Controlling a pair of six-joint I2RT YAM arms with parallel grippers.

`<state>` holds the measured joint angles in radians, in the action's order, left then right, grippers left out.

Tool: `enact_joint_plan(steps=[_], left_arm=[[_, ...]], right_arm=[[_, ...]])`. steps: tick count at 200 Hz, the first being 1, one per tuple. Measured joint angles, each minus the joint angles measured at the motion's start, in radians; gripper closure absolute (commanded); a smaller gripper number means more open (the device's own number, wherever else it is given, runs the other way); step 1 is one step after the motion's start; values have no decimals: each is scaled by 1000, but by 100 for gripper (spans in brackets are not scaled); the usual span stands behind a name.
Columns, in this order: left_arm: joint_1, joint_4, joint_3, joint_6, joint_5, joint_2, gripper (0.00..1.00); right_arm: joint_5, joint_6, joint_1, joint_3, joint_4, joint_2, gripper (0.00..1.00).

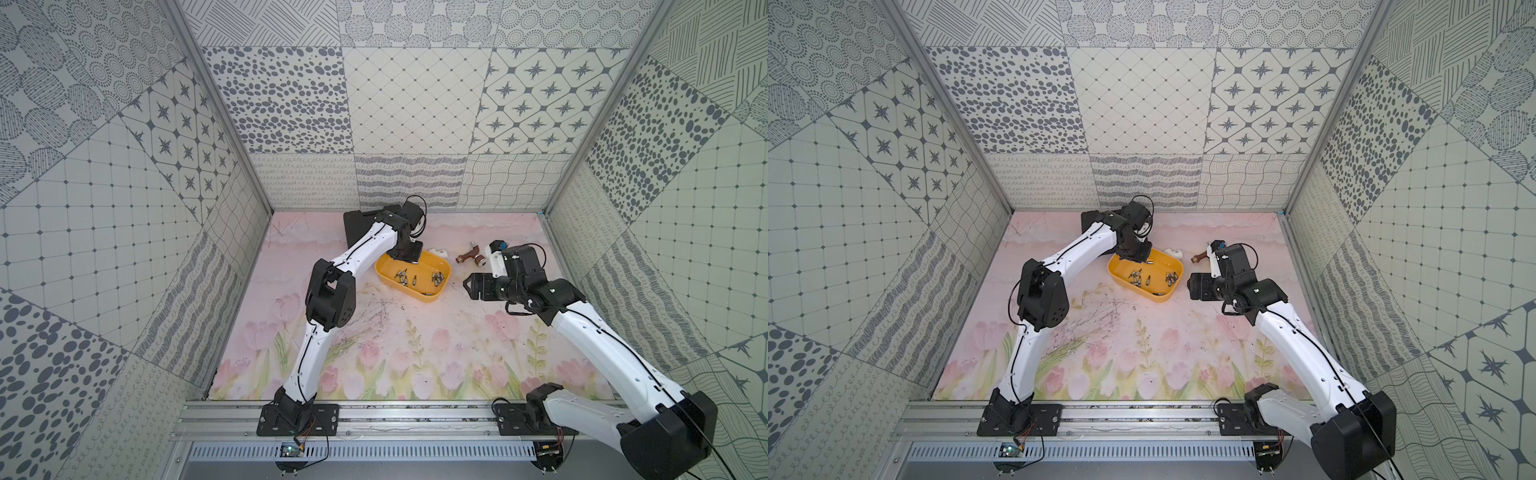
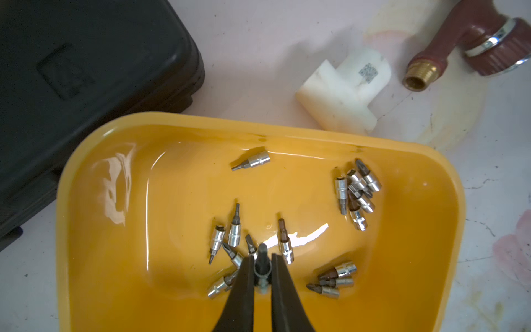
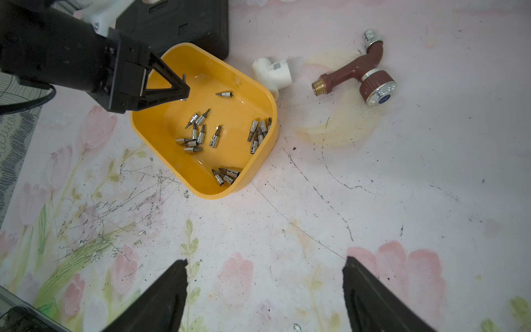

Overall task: Put the bit on the desktop into the storage box
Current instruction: Place the screwdriver bit in the storage box.

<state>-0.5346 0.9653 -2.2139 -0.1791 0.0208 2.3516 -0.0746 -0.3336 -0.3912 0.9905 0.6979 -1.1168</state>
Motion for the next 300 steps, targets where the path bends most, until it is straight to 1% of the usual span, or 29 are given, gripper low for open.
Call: enact_joint_plan(steps=[37,72,144,162,173,197,212,240,266,291,300], left_arm=[[0,6,-19,0,-7,52,98],[1,6,-31,0,-9,85,95],[1,6,-45,0,-10,104,83],[1,7,-47,4,-10,104,76],[1,7,-47,0,-10,104,68],[1,8,-47,7,-16,102,54],[1,12,-45,5,-18,92,48],[1,10,-20,6,-24,40,41],[1,-12,64,4,-25,-57,33],[1,-64,204,-2,-29,-194,22],[1,-91,270,-10,-32,-255,17]], right_arm=[[0,0,0,0,0,0,13],[0,0,0,0,0,0,13],[1,1,0,0,0,-1,13],[5,1,0,0,0,-1,13],[8,1,0,0,0,-1,13],[17,2,2,0,0,-1,11],[22,4,9,0,0,0,9],[32,6,36,0,0,15,5],[44,10,71,-3,-2,37,3],[66,11,115,-24,-16,54,3],[79,11,133,-40,-28,63,3]])
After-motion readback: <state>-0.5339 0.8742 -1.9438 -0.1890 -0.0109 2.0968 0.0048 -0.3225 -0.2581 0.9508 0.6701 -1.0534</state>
